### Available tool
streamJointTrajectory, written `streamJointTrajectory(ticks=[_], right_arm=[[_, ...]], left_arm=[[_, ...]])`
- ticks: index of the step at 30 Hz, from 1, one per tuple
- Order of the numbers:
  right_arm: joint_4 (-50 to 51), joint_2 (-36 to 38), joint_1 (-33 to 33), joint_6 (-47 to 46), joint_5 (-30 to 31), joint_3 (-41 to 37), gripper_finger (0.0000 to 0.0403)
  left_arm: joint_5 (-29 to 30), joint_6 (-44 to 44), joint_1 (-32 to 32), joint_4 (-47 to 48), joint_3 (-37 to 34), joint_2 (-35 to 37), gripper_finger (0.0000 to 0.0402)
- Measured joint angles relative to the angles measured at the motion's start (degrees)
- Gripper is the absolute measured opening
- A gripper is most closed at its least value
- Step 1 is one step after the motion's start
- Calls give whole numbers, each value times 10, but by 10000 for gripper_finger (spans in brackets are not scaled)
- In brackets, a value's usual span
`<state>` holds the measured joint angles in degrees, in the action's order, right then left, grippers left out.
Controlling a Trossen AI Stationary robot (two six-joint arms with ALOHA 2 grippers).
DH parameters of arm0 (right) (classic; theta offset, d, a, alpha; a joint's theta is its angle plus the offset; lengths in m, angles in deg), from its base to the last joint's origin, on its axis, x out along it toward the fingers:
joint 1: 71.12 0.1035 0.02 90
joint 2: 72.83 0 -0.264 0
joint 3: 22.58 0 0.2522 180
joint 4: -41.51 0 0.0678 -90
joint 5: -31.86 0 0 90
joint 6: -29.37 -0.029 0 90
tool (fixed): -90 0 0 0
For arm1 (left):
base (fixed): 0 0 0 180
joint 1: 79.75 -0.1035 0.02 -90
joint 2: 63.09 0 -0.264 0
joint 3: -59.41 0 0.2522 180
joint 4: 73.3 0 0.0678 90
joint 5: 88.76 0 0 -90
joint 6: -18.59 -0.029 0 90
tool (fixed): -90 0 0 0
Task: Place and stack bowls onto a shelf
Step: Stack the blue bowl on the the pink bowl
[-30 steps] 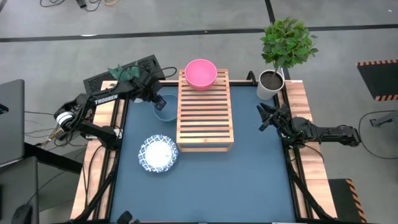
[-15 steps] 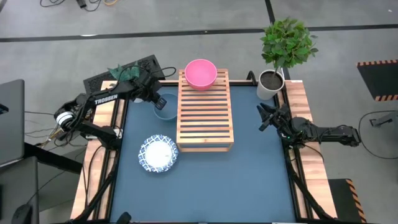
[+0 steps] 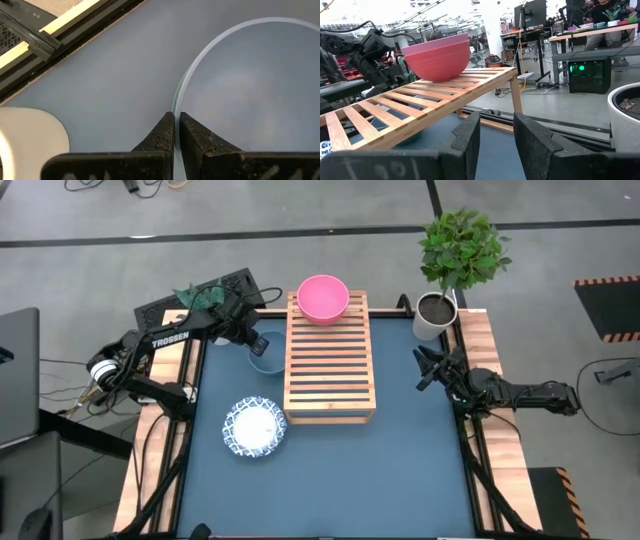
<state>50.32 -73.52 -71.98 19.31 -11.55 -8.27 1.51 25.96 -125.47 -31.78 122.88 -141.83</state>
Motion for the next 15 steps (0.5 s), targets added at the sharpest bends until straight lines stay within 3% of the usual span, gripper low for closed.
streamJointTrajectory(ticks=[15], right_arm=[[1,0,0,0,0,0,143]], left_arm=[[1,7,1,97,107,0,0]])
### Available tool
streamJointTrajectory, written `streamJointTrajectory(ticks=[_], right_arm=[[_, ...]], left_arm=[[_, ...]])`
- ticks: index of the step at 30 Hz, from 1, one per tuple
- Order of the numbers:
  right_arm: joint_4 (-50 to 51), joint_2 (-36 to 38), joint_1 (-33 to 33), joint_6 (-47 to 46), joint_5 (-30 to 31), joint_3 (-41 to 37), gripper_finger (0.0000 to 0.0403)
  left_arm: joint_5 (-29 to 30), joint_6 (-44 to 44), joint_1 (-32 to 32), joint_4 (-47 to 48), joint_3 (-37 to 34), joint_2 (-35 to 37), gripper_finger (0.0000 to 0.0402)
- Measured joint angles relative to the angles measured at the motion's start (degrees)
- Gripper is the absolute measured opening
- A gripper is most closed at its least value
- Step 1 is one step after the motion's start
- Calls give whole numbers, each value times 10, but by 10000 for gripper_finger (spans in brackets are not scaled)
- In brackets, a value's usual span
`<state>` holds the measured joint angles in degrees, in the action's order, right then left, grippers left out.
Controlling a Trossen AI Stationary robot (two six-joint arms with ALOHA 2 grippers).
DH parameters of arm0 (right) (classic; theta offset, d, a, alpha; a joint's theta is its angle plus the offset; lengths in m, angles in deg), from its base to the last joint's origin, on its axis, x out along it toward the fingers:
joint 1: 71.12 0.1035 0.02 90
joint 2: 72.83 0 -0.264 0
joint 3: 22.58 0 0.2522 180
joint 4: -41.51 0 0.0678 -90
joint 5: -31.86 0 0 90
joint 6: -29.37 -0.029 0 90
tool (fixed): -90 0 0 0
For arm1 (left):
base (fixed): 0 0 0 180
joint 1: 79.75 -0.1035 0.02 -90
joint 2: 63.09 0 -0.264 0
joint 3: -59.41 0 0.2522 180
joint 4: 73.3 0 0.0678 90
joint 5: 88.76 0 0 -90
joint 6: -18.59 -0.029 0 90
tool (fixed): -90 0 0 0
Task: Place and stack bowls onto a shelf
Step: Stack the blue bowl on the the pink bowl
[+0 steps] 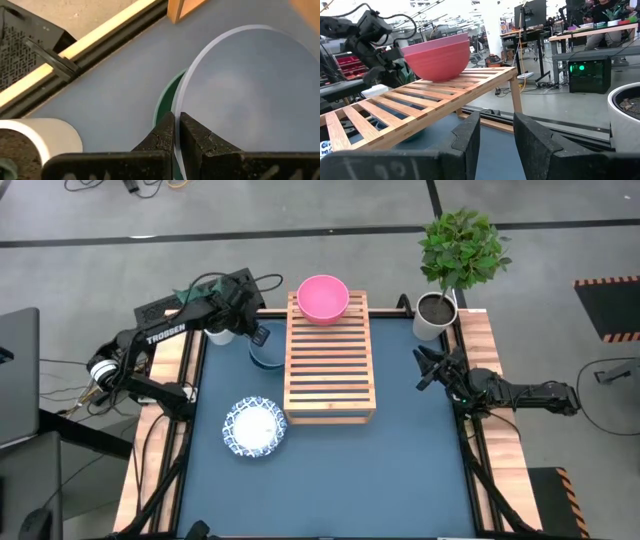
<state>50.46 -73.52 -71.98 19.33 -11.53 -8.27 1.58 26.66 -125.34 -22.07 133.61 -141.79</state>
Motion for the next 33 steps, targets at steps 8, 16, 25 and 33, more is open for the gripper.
streamJointTrajectory(ticks=[8,16,25,33], right_arm=[[0,0,0,0,0,0,143],[1,0,0,0,0,0,143],[1,0,0,2,0,0,143],[1,0,0,2,0,0,143]], left_arm=[[44,-14,0,69,71,0,0],[98,-33,-1,129,141,0,0],[131,-52,-9,162,196,0,0],[140,-68,-42,165,284,0,0]])
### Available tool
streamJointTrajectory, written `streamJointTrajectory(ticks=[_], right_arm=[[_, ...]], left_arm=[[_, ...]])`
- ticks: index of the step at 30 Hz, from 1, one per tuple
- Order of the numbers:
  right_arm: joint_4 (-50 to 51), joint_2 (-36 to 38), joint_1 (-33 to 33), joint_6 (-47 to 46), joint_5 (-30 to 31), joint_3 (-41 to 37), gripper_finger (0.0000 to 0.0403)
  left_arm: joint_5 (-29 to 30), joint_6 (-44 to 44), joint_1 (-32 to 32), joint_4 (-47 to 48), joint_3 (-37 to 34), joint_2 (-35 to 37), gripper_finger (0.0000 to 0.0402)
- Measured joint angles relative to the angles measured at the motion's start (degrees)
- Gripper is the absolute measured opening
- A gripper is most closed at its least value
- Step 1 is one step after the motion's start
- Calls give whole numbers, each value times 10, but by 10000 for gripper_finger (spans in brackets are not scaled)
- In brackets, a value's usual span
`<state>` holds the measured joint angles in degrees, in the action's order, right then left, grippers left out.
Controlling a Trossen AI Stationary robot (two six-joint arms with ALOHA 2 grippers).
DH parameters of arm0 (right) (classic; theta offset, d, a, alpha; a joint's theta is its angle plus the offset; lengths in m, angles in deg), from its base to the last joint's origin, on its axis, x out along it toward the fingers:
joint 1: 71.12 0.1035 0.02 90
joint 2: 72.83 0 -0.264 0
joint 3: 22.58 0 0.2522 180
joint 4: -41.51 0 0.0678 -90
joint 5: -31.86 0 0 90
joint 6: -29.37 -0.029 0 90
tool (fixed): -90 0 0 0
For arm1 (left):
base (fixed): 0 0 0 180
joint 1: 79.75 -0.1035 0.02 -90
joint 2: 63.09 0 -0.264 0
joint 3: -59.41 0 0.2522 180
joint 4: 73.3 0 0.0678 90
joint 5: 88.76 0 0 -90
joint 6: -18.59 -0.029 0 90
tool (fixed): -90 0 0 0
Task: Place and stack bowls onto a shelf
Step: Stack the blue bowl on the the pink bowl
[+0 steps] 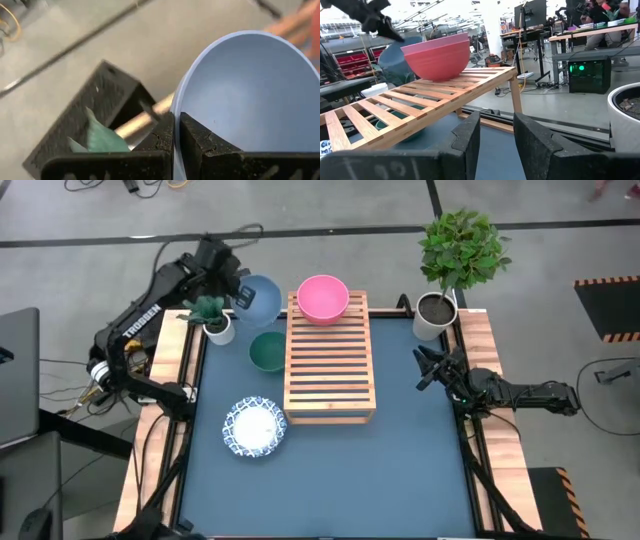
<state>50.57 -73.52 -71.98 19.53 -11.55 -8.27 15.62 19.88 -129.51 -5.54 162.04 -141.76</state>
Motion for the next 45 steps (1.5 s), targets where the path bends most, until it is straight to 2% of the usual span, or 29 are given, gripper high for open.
streamJointTrajectory(ticks=[6,13,21,28,34,45], right_arm=[[0,0,0,0,0,0,143],[0,0,0,0,0,0,143],[0,0,0,11,0,0,143],[0,0,0,12,0,0,143],[0,0,0,13,0,0,143],[0,0,0,13,0,0,143]], left_arm=[[-9,-2,-13,-42,71,0,0],[-127,37,-12,-121,88,-4,0],[-234,89,-7,-199,88,-52,0],[-256,104,8,-253,88,-100,0],[-271,105,23,-250,88,-132,0],[-269,102,41,-245,88,-135,0]])
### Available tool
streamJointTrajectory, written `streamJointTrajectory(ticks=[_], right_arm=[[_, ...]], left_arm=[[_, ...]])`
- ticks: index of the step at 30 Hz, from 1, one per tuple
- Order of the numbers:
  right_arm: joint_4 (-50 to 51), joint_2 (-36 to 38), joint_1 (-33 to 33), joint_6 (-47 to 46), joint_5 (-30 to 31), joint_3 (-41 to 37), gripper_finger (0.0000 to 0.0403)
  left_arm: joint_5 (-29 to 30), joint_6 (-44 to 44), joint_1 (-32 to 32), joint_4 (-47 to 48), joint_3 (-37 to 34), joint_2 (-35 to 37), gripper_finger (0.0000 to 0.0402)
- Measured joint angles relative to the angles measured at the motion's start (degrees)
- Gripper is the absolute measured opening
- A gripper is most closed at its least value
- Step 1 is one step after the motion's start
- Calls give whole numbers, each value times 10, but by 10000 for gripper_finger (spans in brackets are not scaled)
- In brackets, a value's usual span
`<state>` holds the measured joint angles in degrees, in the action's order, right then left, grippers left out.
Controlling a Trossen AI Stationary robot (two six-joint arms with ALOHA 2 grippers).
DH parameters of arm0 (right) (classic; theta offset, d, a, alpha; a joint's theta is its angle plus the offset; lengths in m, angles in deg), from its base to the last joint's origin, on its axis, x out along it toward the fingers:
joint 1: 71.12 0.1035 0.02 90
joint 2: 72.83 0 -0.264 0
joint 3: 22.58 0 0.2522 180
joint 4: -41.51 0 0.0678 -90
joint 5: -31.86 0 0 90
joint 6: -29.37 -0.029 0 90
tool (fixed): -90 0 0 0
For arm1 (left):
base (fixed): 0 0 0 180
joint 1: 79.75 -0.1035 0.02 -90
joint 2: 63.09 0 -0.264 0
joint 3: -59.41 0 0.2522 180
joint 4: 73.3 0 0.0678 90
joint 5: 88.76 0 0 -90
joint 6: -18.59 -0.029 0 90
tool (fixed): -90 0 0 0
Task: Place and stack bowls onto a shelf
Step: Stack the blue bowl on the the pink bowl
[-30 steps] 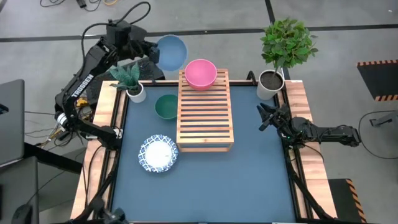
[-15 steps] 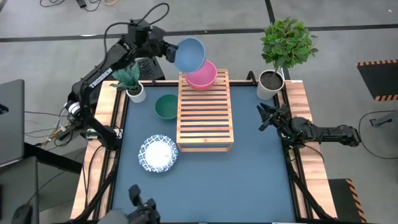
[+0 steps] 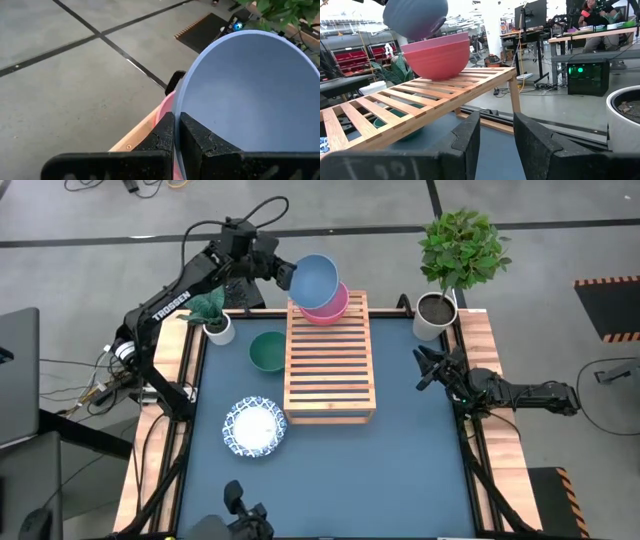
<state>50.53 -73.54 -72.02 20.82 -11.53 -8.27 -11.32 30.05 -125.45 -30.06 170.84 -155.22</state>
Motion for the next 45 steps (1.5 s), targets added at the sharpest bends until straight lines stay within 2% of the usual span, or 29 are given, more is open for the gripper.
streamJointTrajectory(ticks=[16,34,39,45], right_arm=[[0,0,0,0,0,0,143],[0,0,0,1,2,0,143],[0,0,0,1,2,0,143],[0,0,0,1,2,0,143]], left_arm=[[31,-2,15,-7,0,-24,0],[28,-13,16,-10,0,-27,1],[28,-13,16,-12,0,-27,20],[28,-22,23,-22,0,-27,65]])
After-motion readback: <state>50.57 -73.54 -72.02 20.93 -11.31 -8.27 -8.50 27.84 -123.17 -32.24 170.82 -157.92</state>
